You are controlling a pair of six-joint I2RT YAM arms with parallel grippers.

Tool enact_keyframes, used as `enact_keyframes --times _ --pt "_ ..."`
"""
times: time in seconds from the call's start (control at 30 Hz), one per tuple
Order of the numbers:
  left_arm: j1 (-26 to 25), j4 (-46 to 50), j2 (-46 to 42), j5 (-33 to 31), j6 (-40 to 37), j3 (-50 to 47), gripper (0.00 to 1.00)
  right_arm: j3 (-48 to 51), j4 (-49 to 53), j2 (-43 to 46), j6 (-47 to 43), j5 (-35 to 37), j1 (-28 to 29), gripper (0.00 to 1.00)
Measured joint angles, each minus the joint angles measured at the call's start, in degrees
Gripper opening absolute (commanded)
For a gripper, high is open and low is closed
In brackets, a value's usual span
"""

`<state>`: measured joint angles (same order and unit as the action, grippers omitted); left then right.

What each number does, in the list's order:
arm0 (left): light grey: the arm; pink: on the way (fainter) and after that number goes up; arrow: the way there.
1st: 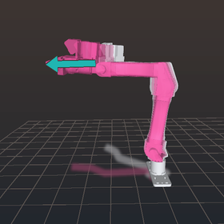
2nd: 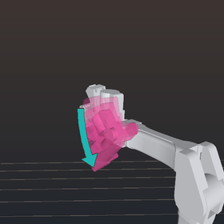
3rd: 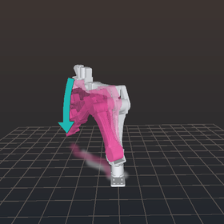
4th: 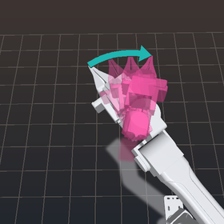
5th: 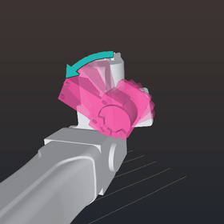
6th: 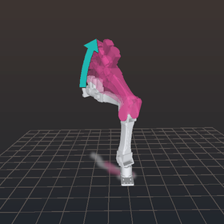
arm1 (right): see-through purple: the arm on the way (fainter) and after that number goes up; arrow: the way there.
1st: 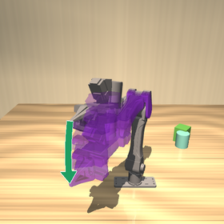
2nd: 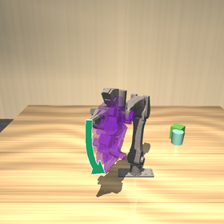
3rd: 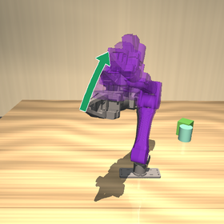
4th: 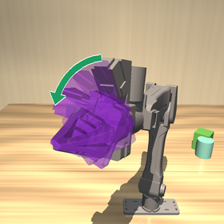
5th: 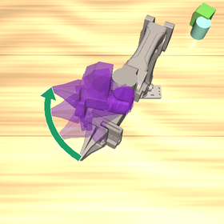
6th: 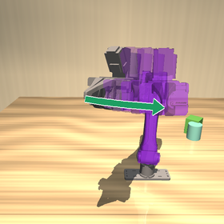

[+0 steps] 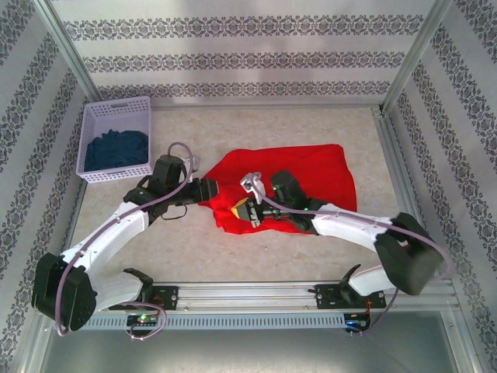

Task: Fold the inside-out t-shirt
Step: Adjust the T-shirt at the center of the table.

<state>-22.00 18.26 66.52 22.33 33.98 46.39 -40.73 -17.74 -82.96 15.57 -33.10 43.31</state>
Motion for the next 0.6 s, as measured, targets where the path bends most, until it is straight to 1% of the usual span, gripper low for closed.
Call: enact_keyframes --times 0.1,0.17,0.23,0.33,0.4,0.47,0.53,0.6 --pt "0.0 6.6 -3.8 -7.0 -0.7 -1.5 0.61 -2.2 -2.7 -5.4 2.6 1.6 2.3 0.0" --pt "0.0 9.4 -7.0 -8.4 -0.7 -2.7 0.62 -3.6 -3.9 -8.2 3.9 2.4 3.2 0.0" --pt "0.0 11.3 -9.4 -8.5 -0.3 -3.7 0.62 -4.7 -5.0 -10.4 4.9 2.9 4.1 0.0" --pt "0.0 12.6 -11.1 -7.0 1.3 -5.1 0.61 -5.5 -5.7 -12.4 6.2 3.3 4.7 0.0" --pt "0.0 11.8 -12.0 -4.7 2.9 -7.0 0.59 -5.5 -5.7 -12.4 6.8 3.5 4.9 0.0" --pt "0.0 9.2 -11.9 -1.6 5.0 -9.4 0.57 -5.5 -5.7 -12.4 6.9 3.7 4.9 0.0" --pt "0.0 5.4 -10.3 1.4 7.4 -11.4 0.55 -5.5 -5.6 -12.4 6.9 3.7 4.9 0.0" --pt "0.0 0.8 -7.9 3.9 10.3 -12.9 0.54 -5.5 -5.7 -12.4 6.9 3.8 4.9 0.0"
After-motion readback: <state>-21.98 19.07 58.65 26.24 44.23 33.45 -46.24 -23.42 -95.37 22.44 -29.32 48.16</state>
